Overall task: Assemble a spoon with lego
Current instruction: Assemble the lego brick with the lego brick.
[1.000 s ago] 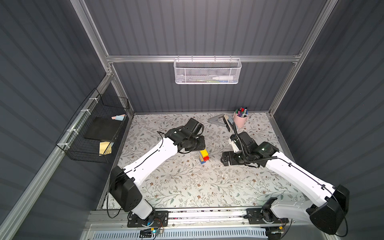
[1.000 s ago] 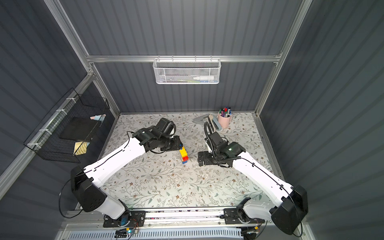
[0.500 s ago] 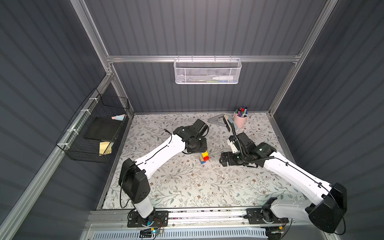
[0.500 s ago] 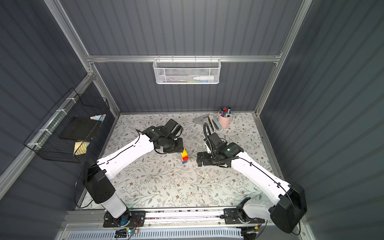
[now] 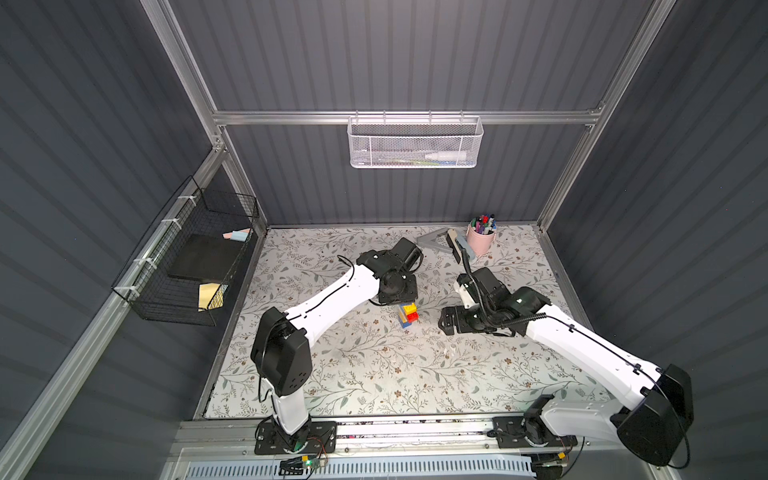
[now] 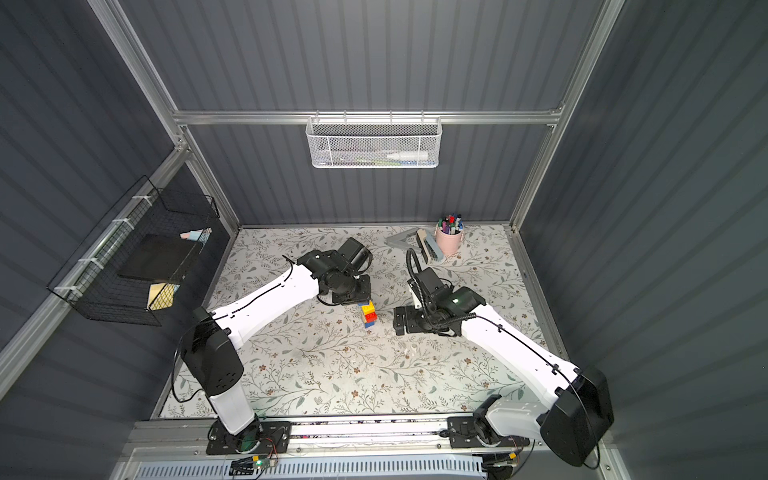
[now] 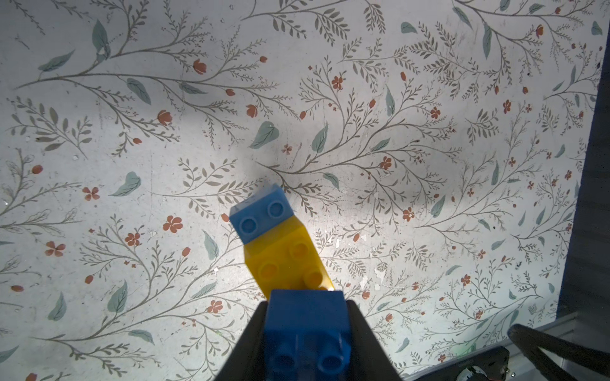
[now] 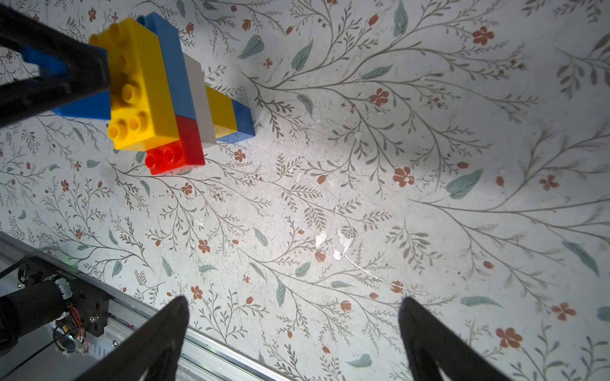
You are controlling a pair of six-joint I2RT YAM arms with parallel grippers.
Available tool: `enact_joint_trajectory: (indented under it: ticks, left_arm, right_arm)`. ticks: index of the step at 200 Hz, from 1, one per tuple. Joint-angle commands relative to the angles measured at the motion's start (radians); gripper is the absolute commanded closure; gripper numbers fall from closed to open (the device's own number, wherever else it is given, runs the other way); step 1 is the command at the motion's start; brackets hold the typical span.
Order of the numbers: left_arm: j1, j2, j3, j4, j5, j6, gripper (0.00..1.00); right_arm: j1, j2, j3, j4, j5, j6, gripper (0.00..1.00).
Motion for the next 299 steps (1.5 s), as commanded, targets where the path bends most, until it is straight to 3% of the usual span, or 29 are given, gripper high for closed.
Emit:
enact_joint_trajectory:
  ticks: [1,148,221,299]
  left_arm:
    - [-0.007,0.012,0.027,-0.017,-0.010,-0.014,0.77]
    - [-0.007,0.024,0.025,-0.005,0.019,-0.006,0.65]
    - [-0.007,0.009,0.021,-0.003,0.028,0.001,0.50]
    - [-0.007,-0.031,0.011,0.026,0.051,-0.009,0.44]
  right_arm:
    - [-0.005,-0.011,-0.012,0.005,-0.008,-0.003,0.01]
    - [-0.005,0.013,-0.008,0.010,-0.038,-0.005,0.01]
    - [-0.005,0.019,0.002,0.009,-0.051,-0.012,0.01]
    - [-0.005,0.027,0.015,0.006,-0.058,-0.006,0.01]
